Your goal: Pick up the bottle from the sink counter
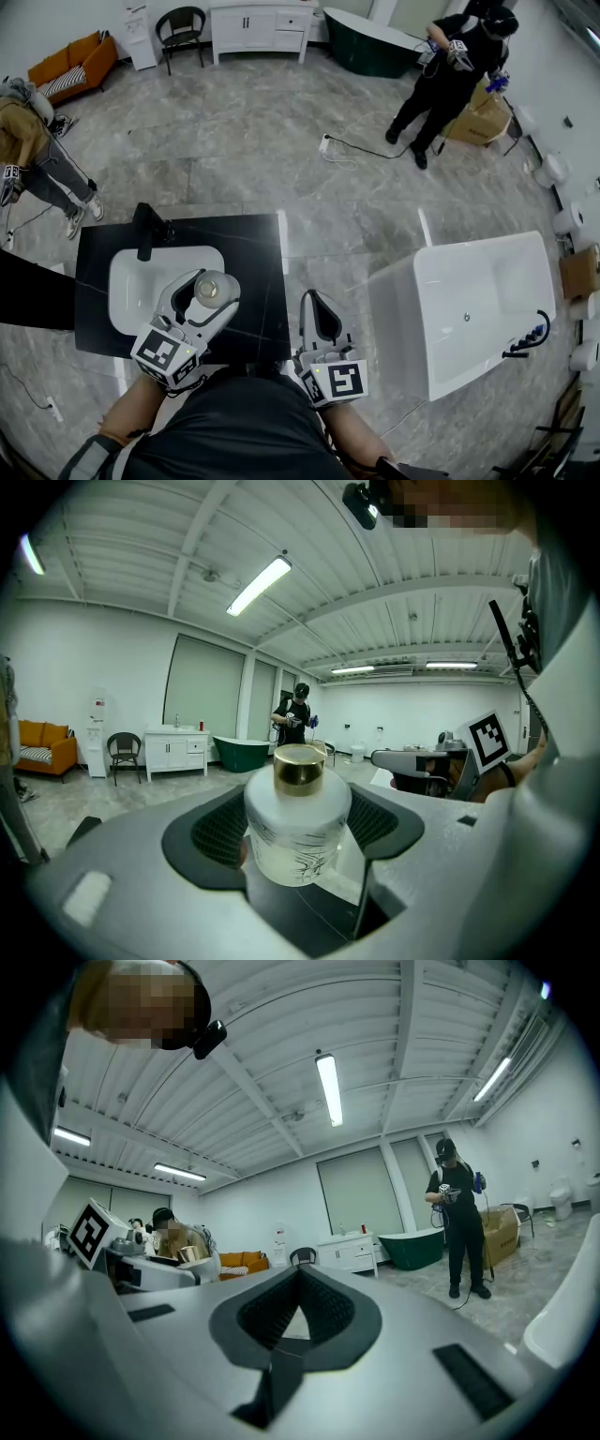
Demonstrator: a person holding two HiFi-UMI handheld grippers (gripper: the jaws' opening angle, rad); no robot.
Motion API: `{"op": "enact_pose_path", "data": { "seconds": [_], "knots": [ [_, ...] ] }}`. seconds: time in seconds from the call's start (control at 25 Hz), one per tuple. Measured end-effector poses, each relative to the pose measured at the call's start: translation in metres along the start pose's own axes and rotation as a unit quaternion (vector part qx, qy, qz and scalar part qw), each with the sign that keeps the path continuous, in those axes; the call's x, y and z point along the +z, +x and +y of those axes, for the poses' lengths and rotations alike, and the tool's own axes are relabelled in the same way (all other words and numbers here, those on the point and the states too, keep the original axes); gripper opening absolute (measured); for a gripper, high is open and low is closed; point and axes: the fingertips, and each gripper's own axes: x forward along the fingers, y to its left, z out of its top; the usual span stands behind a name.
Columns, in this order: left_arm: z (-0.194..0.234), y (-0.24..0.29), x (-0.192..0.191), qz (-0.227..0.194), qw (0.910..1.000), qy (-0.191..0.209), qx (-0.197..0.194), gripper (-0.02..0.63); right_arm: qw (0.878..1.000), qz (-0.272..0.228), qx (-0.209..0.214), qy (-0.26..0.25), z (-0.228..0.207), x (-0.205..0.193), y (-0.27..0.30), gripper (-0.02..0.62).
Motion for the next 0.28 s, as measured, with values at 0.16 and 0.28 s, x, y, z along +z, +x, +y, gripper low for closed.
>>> {"op": "enact_pose_path", "data": {
  "seconds": [0.16,0.28],
  "knots": [
    [-0.0003,0.0010,-0.0042,0.000,1.0000,-0.002,0.003,0.331,1.000,0.001,0.001,0.003,-0.0018,-0.0027,-0.0006,0.006],
    [-0.0010,0.0012,-0.0044,-0.001,1.0000,0.000,0.002,0.331,1.000,0.002,0.002,0.005,-0.0018,-0.0054,-0.0010,0.006]
  ]
}}
